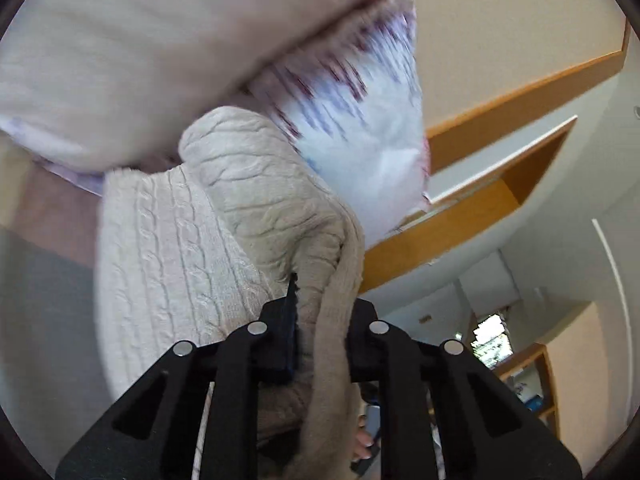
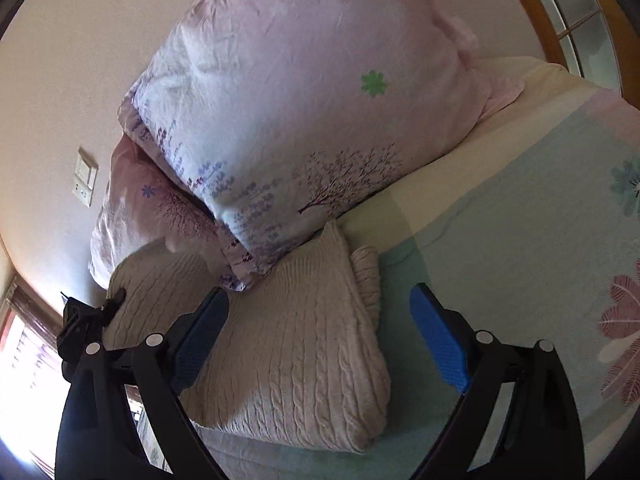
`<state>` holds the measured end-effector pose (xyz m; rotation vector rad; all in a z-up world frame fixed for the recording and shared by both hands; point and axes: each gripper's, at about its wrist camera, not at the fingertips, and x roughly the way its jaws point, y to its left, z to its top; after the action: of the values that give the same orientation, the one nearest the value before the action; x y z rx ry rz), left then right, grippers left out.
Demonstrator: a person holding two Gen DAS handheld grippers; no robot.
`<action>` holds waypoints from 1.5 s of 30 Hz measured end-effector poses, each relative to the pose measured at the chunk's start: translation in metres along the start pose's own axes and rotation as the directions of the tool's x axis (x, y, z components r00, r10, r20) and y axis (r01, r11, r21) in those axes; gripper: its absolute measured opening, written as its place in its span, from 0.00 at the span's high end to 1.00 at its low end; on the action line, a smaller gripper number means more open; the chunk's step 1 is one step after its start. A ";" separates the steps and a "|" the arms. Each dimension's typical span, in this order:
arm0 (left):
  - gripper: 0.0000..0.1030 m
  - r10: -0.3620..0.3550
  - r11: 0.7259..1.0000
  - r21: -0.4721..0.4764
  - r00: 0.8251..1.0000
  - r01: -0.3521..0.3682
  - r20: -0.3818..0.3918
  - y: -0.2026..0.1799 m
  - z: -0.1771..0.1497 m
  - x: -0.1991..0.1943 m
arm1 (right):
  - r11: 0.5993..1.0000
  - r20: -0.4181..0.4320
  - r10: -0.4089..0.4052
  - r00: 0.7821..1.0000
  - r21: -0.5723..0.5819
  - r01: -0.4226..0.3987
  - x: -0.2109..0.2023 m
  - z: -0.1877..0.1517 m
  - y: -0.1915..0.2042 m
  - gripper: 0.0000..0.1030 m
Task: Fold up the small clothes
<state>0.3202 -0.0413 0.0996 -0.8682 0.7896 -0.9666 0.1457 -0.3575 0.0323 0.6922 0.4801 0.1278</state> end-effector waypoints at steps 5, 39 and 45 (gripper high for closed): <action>0.35 -0.201 0.968 -0.190 0.961 0.164 -0.193 0.010 -0.017 0.090 | 0.997 -0.034 -0.043 0.999 0.066 0.045 0.004 0.019 -0.025 0.09; 0.38 0.703 0.646 0.348 0.707 -0.679 0.075 0.048 -0.047 -0.091 | 0.983 -0.461 0.034 0.887 -0.146 -0.113 0.143 -0.076 0.068 0.42; 0.15 0.698 0.540 0.408 0.662 -0.737 0.272 0.004 -0.070 -0.118 | 0.988 -0.304 0.107 0.947 -0.076 -0.136 0.110 -0.046 0.062 0.30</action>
<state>0.2186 0.0505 0.0859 -0.0695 0.6910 -0.3320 0.2240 -0.2533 -0.0005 0.6100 0.7175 0.3739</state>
